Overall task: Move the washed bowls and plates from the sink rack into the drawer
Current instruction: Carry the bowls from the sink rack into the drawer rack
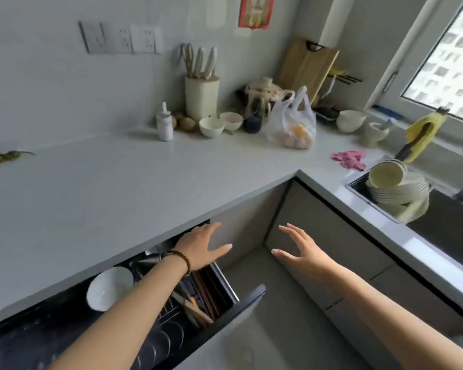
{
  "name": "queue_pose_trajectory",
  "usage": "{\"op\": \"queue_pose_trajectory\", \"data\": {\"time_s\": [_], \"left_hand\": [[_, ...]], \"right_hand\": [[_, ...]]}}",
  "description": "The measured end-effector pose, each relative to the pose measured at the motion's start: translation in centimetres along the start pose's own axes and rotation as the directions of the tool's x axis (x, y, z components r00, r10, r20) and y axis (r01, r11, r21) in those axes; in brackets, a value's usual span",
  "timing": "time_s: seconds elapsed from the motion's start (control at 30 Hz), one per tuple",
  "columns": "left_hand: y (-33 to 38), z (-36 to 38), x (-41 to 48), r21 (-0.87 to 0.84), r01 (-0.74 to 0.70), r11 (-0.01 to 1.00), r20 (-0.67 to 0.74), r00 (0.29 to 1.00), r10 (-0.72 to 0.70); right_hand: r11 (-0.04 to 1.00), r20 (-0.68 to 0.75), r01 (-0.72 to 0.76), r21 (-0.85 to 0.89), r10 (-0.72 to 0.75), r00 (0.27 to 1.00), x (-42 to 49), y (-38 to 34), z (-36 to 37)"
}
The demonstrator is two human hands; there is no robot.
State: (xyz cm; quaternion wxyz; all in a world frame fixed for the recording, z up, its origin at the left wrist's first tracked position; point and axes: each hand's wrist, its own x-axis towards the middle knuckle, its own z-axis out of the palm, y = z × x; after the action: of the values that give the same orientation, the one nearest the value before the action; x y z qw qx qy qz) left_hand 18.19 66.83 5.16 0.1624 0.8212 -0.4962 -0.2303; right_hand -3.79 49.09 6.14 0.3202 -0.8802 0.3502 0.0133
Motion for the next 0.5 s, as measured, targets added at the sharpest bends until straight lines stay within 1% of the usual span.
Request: {"op": "queue_pose_trajectory", "data": {"time_s": [0.13, 0.23, 0.37, 0.5], "left_hand": [[11.3, 1.1, 7.0, 0.057, -0.122, 0.991, 0.014, 0.992, 0.122], [18.2, 2.0, 11.4, 0.101, -0.191, 0.976, 0.031, 0.981, 0.189], [24.4, 3.3, 17.7, 0.152, -0.249, 0.957, 0.06, 0.968, 0.242], [28.7, 5.1, 24.8, 0.16, -0.291, 0.943, 0.109, 0.955, 0.276]], "right_hand": [[0.998, -0.124, -0.059, 0.007, 0.059, 0.99, -0.9, 8.1, -10.4], [0.993, -0.192, -0.116, 0.032, 0.12, 0.974, -1.2, 13.4, -16.1], [0.982, -0.241, -0.176, 0.065, 0.187, 0.952, -0.8, 19.2, -20.9], [0.964, -0.241, -0.243, 0.108, 0.262, 0.934, 1.4, 24.7, -24.2]]}}
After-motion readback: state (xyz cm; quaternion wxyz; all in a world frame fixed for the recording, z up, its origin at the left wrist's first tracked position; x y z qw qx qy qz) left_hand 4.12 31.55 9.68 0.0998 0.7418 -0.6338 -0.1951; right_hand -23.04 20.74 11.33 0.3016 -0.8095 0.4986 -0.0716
